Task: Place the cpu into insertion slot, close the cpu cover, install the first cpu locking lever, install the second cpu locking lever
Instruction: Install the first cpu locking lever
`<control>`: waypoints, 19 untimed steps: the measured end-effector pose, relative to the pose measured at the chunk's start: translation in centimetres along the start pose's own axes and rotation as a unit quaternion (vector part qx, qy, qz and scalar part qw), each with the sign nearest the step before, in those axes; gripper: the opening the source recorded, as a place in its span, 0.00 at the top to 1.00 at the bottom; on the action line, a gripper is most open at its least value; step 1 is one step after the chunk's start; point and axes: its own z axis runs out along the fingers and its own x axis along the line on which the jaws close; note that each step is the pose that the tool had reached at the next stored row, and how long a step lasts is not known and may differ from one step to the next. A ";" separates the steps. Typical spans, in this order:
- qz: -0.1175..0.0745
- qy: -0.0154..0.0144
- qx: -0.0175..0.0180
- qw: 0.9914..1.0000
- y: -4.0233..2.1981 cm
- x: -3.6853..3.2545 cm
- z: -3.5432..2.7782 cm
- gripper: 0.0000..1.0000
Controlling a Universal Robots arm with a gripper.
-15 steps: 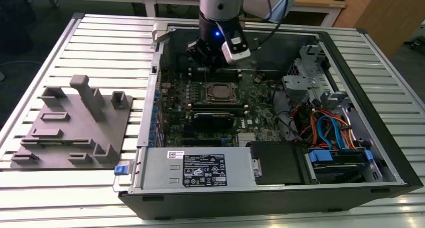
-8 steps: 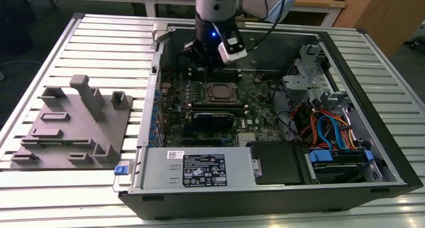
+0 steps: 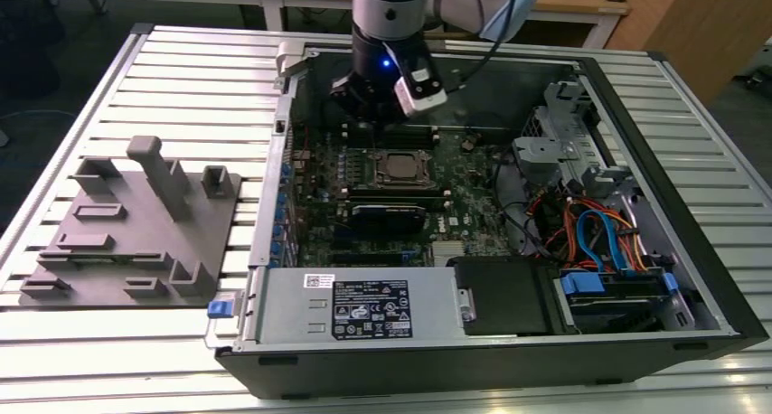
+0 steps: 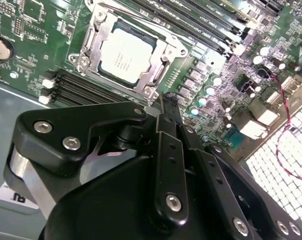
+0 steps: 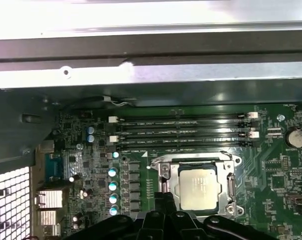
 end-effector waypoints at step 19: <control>-0.021 0.001 0.000 1.000 0.23 1.65 0.26 0.89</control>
